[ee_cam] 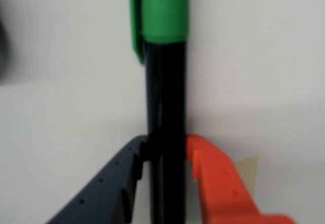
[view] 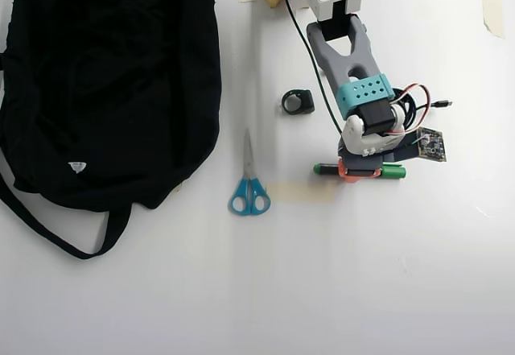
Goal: Put the green marker into the black bag
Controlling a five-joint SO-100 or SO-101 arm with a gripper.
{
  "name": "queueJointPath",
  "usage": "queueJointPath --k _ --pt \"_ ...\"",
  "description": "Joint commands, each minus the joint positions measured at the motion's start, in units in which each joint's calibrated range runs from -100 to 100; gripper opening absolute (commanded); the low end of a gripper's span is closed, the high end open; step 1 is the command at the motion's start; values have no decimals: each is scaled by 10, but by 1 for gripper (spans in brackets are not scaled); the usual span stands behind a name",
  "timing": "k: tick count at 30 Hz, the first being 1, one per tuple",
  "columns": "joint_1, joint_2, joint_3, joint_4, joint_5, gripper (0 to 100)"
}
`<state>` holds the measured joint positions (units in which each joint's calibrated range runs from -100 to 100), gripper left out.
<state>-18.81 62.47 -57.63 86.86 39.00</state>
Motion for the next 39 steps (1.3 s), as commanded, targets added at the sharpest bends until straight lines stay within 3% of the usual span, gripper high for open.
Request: queueJointPath --k 1,20,29,39 --pt "6 -12 -4 4 -5 2" --pt "1 -13 -103 90 -31 2" --pt "3 -14 -176 125 -79 2" --pt "2 -14 -227 124 -179 2"
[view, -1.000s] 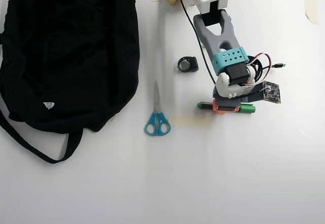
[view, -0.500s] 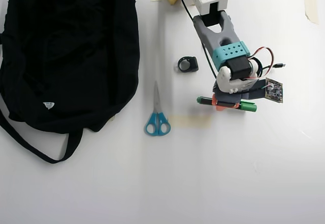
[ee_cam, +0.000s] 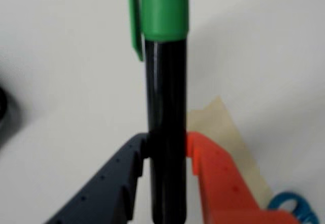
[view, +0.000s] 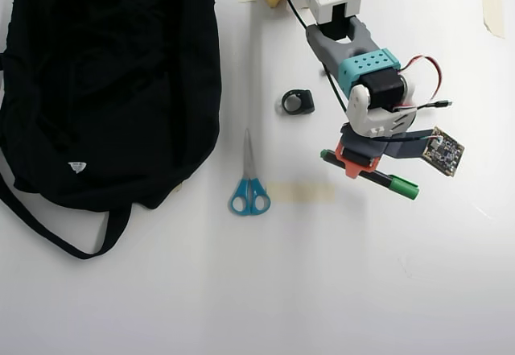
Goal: Put the green marker into the black bag
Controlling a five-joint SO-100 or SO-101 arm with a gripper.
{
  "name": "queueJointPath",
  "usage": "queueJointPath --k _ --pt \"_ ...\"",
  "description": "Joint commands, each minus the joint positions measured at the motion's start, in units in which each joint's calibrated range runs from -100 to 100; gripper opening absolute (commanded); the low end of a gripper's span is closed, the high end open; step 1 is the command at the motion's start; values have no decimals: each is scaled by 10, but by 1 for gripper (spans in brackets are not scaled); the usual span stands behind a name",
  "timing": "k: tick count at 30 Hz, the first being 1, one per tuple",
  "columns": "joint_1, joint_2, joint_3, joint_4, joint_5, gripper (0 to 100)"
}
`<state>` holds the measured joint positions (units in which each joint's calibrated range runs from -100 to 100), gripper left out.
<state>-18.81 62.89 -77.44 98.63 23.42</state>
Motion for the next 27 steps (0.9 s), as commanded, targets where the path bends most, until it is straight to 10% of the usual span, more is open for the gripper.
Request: queueJointPath --k 1,27 --pt "1 -18 -34 7 -29 2" --pt "39 -16 -87 4 -230 2"
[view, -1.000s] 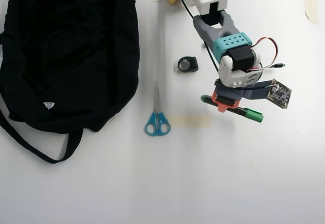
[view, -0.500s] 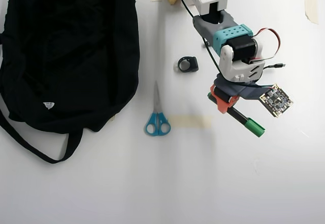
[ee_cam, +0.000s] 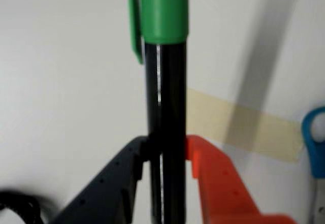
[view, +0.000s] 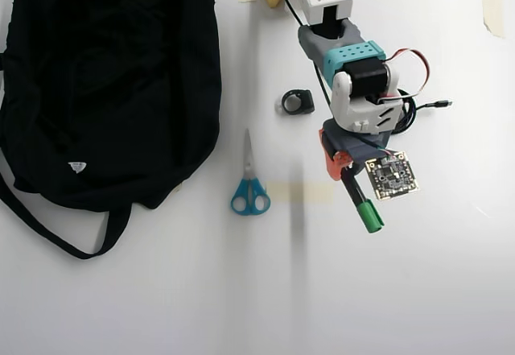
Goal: Put the green marker into the black bag
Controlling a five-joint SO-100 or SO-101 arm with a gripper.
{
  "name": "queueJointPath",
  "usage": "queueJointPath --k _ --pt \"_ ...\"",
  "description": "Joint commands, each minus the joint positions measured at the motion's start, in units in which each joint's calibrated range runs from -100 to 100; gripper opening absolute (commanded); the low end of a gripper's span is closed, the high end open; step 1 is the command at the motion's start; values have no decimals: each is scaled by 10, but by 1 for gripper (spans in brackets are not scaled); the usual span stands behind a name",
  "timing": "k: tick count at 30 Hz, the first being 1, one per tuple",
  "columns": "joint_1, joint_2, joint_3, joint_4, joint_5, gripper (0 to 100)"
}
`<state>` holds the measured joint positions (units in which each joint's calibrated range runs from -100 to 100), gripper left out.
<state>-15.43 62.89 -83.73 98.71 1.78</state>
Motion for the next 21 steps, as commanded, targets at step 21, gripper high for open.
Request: queueJointPath --k 21 --pt "29 -5 -17 5 -82 2"
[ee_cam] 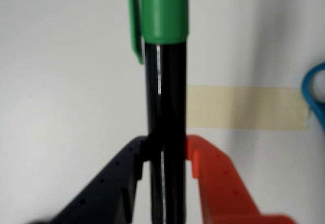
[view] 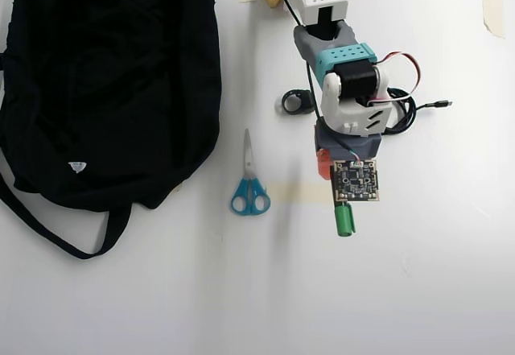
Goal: Put the green marker into the black bag
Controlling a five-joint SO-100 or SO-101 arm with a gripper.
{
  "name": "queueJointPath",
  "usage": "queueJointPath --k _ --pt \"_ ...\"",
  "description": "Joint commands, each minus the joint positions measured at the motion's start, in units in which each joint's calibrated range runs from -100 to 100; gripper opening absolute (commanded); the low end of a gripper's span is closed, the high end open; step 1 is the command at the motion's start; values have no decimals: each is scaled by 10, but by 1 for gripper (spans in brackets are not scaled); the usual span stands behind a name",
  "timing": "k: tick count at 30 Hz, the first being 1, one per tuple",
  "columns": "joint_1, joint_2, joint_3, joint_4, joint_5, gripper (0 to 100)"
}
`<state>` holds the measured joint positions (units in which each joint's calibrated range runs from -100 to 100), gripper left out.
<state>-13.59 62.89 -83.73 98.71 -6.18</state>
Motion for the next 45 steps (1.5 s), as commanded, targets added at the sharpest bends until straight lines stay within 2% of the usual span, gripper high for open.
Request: queueJointPath --k 1,10,21,30,45 --pt "11 -5 -16 4 -2 2" --pt "21 -38 37 0 -3 2" --pt "39 -262 417 -147 -3 2" --pt "39 -374 625 -248 -3 2" --pt "40 -524 756 -268 -2 2"
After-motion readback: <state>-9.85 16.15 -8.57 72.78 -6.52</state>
